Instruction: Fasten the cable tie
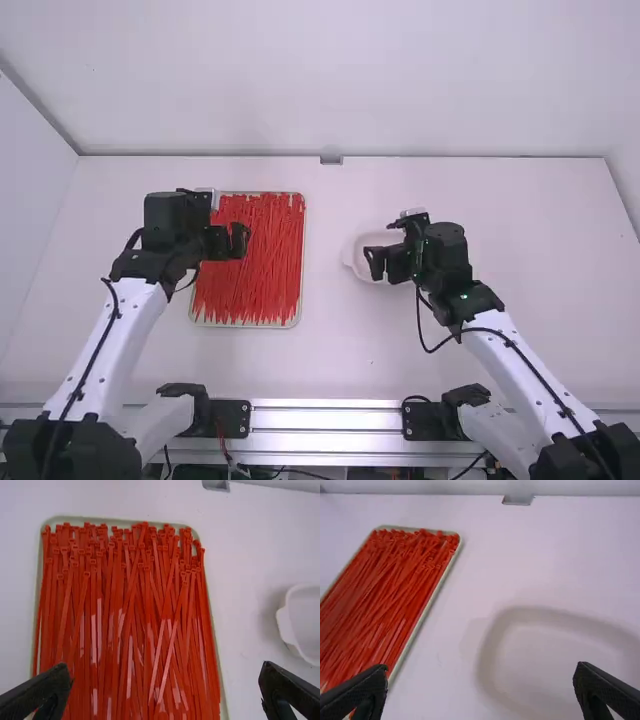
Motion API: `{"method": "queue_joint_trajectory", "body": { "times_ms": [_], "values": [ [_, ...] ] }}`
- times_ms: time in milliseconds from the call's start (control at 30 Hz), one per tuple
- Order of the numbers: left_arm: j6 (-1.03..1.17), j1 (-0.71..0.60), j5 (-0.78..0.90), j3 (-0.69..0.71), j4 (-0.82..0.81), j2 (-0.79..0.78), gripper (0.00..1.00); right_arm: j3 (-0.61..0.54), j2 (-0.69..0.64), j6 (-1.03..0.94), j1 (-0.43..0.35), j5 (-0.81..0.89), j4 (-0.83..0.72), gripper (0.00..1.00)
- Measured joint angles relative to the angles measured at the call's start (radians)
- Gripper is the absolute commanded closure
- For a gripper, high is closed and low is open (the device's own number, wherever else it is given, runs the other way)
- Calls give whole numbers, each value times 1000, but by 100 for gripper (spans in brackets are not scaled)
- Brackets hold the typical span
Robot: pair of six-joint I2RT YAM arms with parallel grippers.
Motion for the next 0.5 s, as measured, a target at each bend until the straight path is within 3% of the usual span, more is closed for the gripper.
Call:
{"method": "queue_joint_trajectory", "body": {
  "times_ms": [267,500],
  "values": [
    [79,-36,-1,193,-77,104,1,0,0,-10,32,-7,1,1],
    [142,-90,-77,427,-193,311,1,0,0,-17,29,-10,-1,1]
  ]
}}
